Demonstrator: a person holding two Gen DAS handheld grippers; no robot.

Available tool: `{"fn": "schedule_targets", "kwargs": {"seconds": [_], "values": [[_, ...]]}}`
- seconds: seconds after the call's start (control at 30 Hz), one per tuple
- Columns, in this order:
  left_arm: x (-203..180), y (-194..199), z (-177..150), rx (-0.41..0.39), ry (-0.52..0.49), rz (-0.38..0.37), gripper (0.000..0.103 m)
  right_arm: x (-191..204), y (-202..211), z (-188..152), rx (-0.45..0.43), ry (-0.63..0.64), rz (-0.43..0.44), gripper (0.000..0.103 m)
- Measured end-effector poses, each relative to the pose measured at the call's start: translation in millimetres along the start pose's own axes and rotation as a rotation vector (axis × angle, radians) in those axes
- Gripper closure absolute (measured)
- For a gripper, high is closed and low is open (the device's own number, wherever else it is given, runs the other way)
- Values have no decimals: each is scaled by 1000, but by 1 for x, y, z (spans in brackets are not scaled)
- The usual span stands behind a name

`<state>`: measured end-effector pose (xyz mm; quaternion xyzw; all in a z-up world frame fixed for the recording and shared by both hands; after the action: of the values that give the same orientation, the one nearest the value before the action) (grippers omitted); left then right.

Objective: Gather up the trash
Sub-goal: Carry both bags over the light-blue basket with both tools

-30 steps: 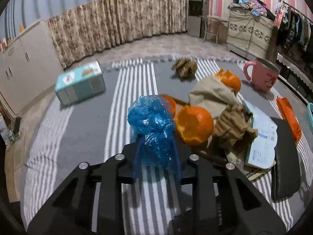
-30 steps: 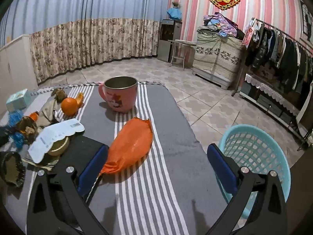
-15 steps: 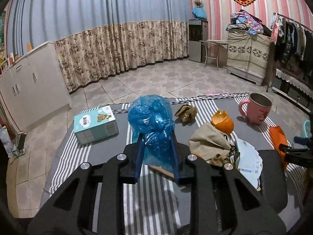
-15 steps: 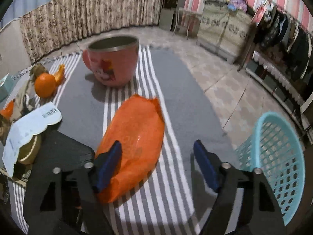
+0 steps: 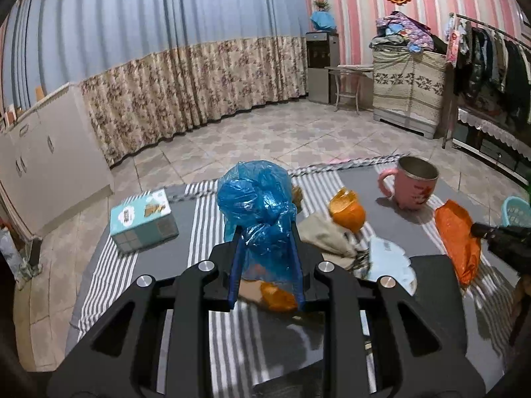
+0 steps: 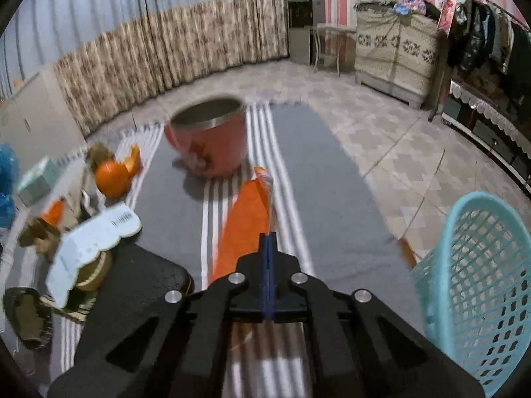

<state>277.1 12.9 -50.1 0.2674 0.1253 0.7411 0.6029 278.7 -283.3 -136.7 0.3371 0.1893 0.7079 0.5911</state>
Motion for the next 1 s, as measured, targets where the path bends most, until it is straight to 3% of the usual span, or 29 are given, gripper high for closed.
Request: {"fn": "schedule_targets", "kwargs": {"seconds": [0.2,0.3,0.6,0.83,1.0], "values": [[-34,25,15,-28,-5,-44,80,-17,56,8,-86,-2,-2,102],[-60,37,18,-34,-23,-74,80,-44,83,19,-120,-1,-27,103],[-158,80,14,-76,-92,-199,80,-134,177,7,-217,-33,-180,102],[-233,111,8,-92,-138,-290,79,-188,196,-6,-241,-106,-229,103],[-284,126,5,-96,-166,-352,79,-212,191,-18,-230,-153,-218,103]]}}
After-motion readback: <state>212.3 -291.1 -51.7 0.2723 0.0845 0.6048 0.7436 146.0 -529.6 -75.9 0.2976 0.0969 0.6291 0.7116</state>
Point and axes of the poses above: each gripper's, at about its wrist camera, not at the fingertips, and y roughly against the way its jaws point, x to its left, z to its top, the point moved 8 cm from there along -y, roughly the way its jaws point, and after that the axes turned 15 degrees about z, right-handed, at the moved point
